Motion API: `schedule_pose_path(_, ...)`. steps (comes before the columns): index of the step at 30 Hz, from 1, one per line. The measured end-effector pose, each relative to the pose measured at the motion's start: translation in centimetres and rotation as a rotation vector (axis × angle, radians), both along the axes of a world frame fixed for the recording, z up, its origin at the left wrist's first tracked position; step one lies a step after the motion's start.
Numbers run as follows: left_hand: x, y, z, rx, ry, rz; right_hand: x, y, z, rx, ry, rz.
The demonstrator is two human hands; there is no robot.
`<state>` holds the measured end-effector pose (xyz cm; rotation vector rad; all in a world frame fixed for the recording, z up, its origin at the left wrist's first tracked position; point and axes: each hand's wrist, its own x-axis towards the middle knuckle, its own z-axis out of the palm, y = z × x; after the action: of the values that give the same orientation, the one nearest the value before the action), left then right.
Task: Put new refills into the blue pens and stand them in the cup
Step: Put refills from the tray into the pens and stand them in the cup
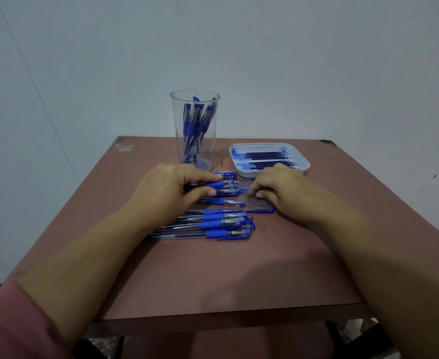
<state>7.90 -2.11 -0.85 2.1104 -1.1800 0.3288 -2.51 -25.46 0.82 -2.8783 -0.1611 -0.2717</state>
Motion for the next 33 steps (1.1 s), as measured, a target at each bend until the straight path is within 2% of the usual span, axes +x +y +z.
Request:
schedule_pose_path(4, -0.1, 0.0, 0.1, -0.001, 0.008, -0.007, 0.1, -0.2, -0.1, 0.029, -0.042, 0.0)
schedule_pose_path(8, -0.1, 0.0, 0.1, 0.002, 0.006, -0.017, -0.3, 0.4, -0.3, 0.211, -0.316, -0.004)
schedule_pose_path(11, -0.1, 0.0, 0.1, 0.006, -0.001, -0.035, -0.2, 1.4, -0.7, 0.19, -0.408, 0.064)
schedule_pose_path(17, -0.2, 0.1, 0.2, 0.01, -0.002, -0.053, -0.2, 1.7, -0.9, 0.109, -0.468, 0.099)
schedule_pose_path(33, -0.4, 0.1, 0.1, -0.003, 0.013, -0.09, -0.8, 2.0, -1.0, 0.173, -0.456, 0.073)
